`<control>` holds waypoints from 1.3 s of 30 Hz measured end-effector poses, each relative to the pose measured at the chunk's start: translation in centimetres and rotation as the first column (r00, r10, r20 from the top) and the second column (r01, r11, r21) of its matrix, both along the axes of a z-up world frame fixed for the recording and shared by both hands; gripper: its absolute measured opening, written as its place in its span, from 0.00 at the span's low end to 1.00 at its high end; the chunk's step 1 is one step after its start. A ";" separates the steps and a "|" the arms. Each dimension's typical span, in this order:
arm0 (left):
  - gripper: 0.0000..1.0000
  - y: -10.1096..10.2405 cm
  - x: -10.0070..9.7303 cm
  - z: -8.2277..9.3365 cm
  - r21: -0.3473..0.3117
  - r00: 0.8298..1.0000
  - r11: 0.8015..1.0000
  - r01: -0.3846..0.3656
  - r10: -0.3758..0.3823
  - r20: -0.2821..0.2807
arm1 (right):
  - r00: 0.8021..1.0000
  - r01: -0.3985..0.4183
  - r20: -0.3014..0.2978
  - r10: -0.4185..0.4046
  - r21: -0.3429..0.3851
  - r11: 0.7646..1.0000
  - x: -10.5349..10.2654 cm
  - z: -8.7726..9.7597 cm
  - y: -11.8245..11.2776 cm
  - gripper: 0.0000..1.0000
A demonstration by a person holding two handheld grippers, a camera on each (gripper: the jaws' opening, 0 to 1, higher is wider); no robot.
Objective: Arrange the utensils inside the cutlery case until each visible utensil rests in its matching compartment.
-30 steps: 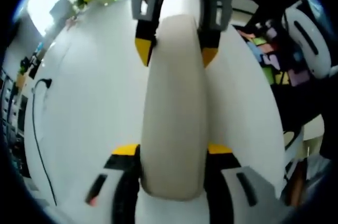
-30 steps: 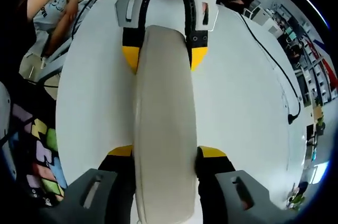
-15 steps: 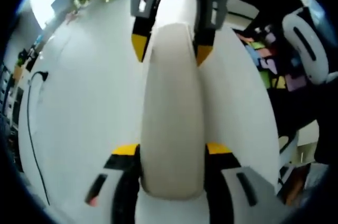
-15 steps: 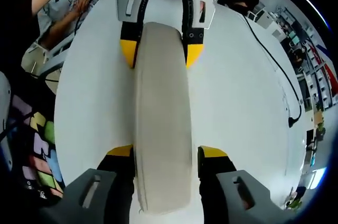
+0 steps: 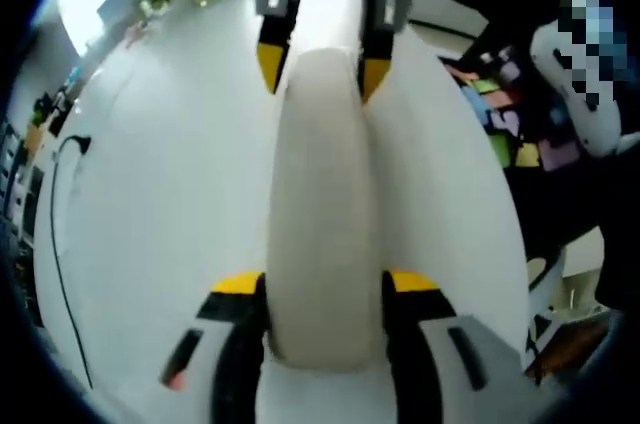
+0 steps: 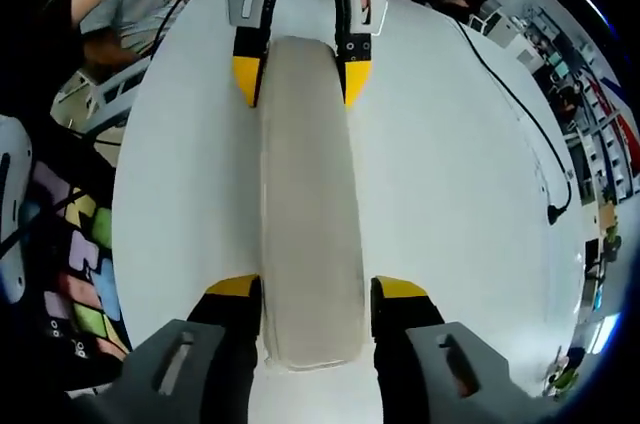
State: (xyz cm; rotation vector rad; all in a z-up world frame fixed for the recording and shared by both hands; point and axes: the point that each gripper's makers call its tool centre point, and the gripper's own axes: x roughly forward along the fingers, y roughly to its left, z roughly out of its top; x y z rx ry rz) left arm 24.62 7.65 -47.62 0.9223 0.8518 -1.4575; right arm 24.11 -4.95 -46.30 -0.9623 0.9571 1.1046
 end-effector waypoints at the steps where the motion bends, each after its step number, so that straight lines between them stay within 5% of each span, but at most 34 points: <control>1: 0.48 0.0 -0.1 0.0 0.002 1.000 1.000 0.002 -0.002 0.000 | 1.000 0.001 0.001 -0.001 0.000 1.000 0.0 0.0 0.0 0.44; 16: 0.47 0.0 -0.3 -0.1 0.009 1.000 1.000 -0.004 0.004 0.001 | 1.000 0.002 0.005 -0.002 -0.026 1.000 -0.1 1.1 -1.9 0.41; 20: 0.47 -0.1 -0.3 0.0 0.013 1.000 1.000 -0.021 0.021 0.000 | 1.000 0.016 -0.014 -0.017 -0.058 0.998 -0.8 2.3 -4.1 0.35; 25: 0.47 -0.2 -0.3 0.0 0.028 1.000 0.999 -0.022 0.021 0.001 | 1.000 0.024 0.014 -0.023 -0.047 0.999 -0.1 3.5 -4.0 0.30; 39: 0.46 -0.3 -0.1 0.1 0.006 0.999 0.999 -0.050 0.050 -0.006 | 0.999 0.028 -0.043 -0.031 -0.061 0.998 0.6 2.0 -3.4 0.17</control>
